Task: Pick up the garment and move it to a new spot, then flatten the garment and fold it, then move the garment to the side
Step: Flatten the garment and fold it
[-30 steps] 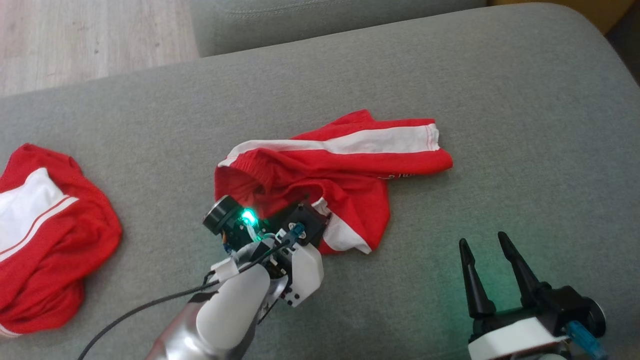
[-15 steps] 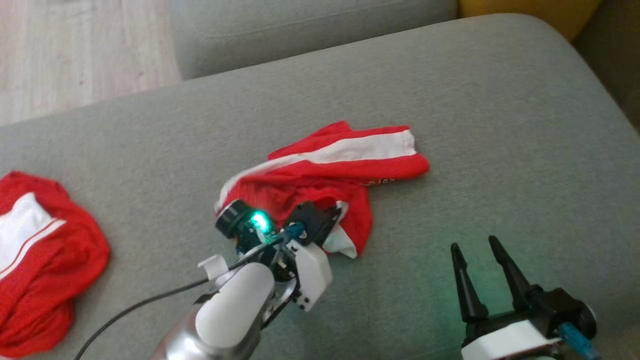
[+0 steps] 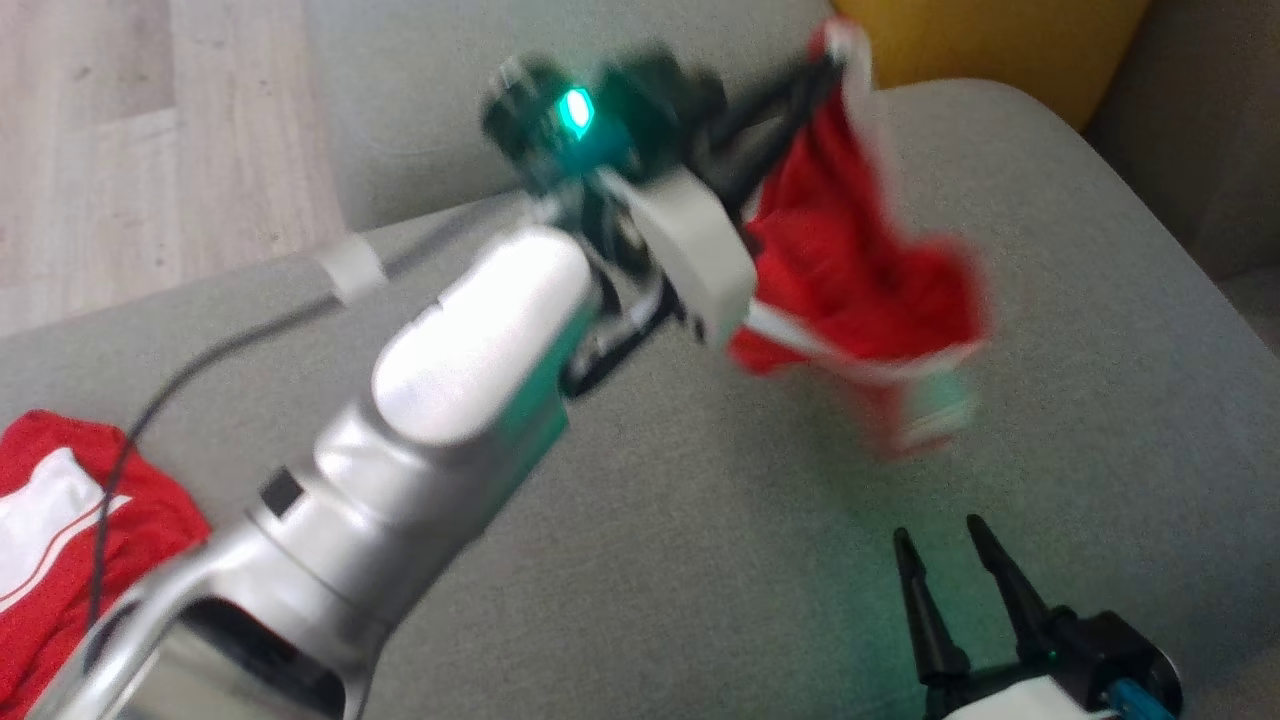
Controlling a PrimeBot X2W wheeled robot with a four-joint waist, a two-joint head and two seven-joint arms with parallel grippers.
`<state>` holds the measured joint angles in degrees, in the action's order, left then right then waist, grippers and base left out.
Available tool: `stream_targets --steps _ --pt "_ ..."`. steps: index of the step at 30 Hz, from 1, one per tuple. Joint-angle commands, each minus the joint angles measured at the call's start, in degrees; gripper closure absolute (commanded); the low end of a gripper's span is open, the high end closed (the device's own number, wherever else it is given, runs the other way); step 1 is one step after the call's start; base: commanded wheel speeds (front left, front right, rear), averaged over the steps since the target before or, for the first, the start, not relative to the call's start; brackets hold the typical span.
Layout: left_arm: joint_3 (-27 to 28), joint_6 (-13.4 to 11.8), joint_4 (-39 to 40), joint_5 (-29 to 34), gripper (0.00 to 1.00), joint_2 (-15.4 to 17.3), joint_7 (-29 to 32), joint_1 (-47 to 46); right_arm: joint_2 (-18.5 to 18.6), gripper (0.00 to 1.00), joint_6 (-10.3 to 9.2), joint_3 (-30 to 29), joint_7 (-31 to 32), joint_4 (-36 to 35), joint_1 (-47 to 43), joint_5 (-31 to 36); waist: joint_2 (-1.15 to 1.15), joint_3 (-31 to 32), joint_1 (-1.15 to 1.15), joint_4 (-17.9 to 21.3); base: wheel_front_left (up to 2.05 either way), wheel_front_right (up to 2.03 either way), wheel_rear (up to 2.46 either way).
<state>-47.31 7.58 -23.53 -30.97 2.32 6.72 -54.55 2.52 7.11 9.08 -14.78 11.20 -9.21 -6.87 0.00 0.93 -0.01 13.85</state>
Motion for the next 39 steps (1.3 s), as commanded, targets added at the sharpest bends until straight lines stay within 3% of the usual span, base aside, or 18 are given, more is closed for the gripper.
stream_targets --steps 1,5,10,16,19,23,33,39 --pt "2.8 -0.2 1.5 -0.2 1.0 0.8 -0.6 -2.6 0.4 0.0 0.37 1.2 -0.2 -2.0 1.3 -0.6 0.0 0.5 0.01 -0.7 0.0 0.0 0.0" --pt "4.1 -0.7 0.8 -0.8 1.0 2.8 -1.5 -1.4 0.4 0.0 0.37 0.3 -0.2 -2.6 1.0 -1.2 0.0 0.7 0.01 -2.5 0.0 0.0 0.0" --pt "2.6 -1.6 0.1 -2.2 1.0 7.5 -2.4 10.5 0.4 0.0 0.37 0.0 -0.2 -2.6 1.4 -1.7 0.0 -0.9 0.01 -4.8 0.0 0.0 0.0" --pt "3.4 -4.5 0.4 -2.0 1.0 14.7 -10.0 24.0 0.4 0.0 0.37 -2.3 -0.2 -2.0 2.9 -3.4 0.0 -4.2 0.01 -8.2 0.0 0.0 0.0" --pt "3.9 -5.5 0.7 -1.8 1.0 16.3 -12.3 26.2 0.4 0.0 0.37 -3.8 -0.2 -0.8 4.1 -3.7 0.0 -5.3 0.01 -9.6 0.0 0.0 0.0" --pt "3.8 -6.2 0.8 -1.0 1.0 17.2 -13.3 26.7 0.4 0.0 0.37 -4.5 -0.2 3.2 7.4 -5.5 0.0 -6.5 0.01 -10.9 0.0 0.0 0.0" --pt "2.5 -6.0 0.6 -0.2 1.0 16.3 -13.3 25.3 1.2 0.0 0.37 -6.9 0.1 22.1 21.3 -8.0 0.0 -8.4 0.01 -12.7 0.0 0.0 0.0" --pt "1.9 -5.8 0.2 -0.1 1.0 16.0 -13.3 24.7 3.3 0.0 0.37 -5.6 1.4 27.5 26.4 -11.7 0.0 -8.8 0.01 -13.1 0.0 0.0 0.0"
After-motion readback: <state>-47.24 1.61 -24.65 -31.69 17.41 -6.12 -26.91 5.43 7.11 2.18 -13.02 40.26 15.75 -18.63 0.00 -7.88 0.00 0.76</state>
